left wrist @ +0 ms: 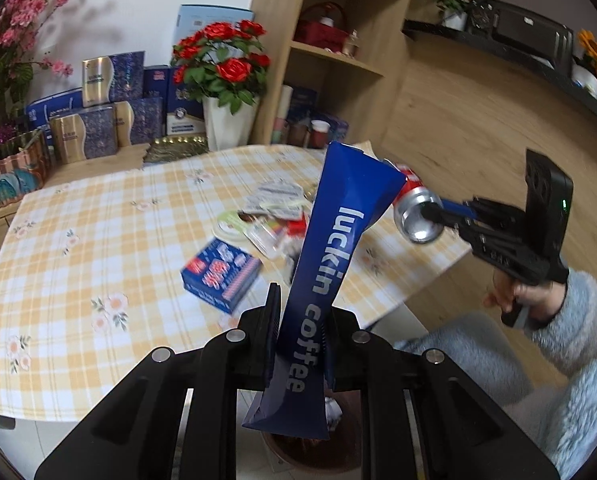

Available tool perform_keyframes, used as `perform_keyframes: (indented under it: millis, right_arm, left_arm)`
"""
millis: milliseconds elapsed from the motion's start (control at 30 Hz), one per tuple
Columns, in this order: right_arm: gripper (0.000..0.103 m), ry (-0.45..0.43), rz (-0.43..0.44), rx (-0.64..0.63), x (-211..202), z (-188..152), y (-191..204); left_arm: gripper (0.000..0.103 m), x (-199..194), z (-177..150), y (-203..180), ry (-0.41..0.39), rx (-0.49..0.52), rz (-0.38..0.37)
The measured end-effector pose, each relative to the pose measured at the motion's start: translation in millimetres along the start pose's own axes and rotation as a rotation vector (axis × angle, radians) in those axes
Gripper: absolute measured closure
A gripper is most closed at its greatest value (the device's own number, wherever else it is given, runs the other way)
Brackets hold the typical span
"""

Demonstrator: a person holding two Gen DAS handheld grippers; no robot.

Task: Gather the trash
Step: 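Drop the coffee box into the bin by opening the left gripper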

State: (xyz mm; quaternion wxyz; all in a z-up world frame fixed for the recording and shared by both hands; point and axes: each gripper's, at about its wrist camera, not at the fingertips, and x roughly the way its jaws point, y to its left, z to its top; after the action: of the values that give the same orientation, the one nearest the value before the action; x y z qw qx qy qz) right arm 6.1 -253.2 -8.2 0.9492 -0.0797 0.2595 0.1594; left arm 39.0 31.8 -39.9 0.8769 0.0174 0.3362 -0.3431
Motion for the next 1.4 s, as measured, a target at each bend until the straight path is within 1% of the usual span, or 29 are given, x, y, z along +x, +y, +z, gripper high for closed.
perform_keyframes:
  millis: [167, 333, 433, 533, 833, 1000, 1167, 1267, 1333, 1367, 1400]
  right_arm:
    - [0.083, 0.001, 0.002, 0.007, -5.5, -5.7, 3.9]
    - [0.083, -0.004, 0.006, 0.020, -10.0, -11.3, 6.6]
    - [0.083, -0.008, 0.008, 0.035, -13.9, -16.5, 8.2]
    - [0.083, -0.009, 0.010, 0.052, -16.2, -21.9, 8.9]
    - [0.083, 0.007, 0.009, 0.089, -12.1, -35.4, 1.8]
    - [0.083, 0.018, 0.010, 0.112, -9.5, -43.6, -3.9]
    - [0.083, 0.020, 0.009, 0.127, -8.1, -49.3, -7.4]
    - [0.083, 0.024, 0.010, 0.137, -8.2, -52.3, -8.8]
    - [0.083, 0.028, 0.008, 0.140, -8.7, -55.2, -9.1]
    - [0.083, 0.030, 0.008, 0.141, -9.2, -55.9, -9.8]
    - [0.083, 0.033, 0.007, 0.145, -9.6, -57.6, -10.4]
  left_arm:
    - [0.085, 5.6, -22.3, -13.0, 0.032, 0.025, -0.032]
    - [0.085, 15.1, -37.0, -21.8, 0.070, 0.047, -0.054]
    - [0.085, 25.1, -46.4, -29.7, 0.109, 0.074, -0.062]
    - [0.085, 39.5, -58.6, -35.6, 0.165, 0.101, -0.071]
    - [0.085, 98.1, -100.4, -45.5, 0.372, 0.185, -0.070]
    - [0.085, 134.1, -120.1, -55.2, 0.478, 0.273, -0.065]
    - [0.085, 179.1, -142.9, -56.2, 0.594, 0.284, -0.056]
    - [0.085, 202.3, -155.5, -56.5, 0.641, 0.298, -0.038]
    - [0.083, 215.2, -161.4, -53.1, 0.649, 0.285, -0.028]
    - [0.078, 218.1, -161.9, -51.1, 0.635, 0.278, -0.022]
    - [0.060, 219.5, -161.0, -47.9, 0.616, 0.260, -0.024]
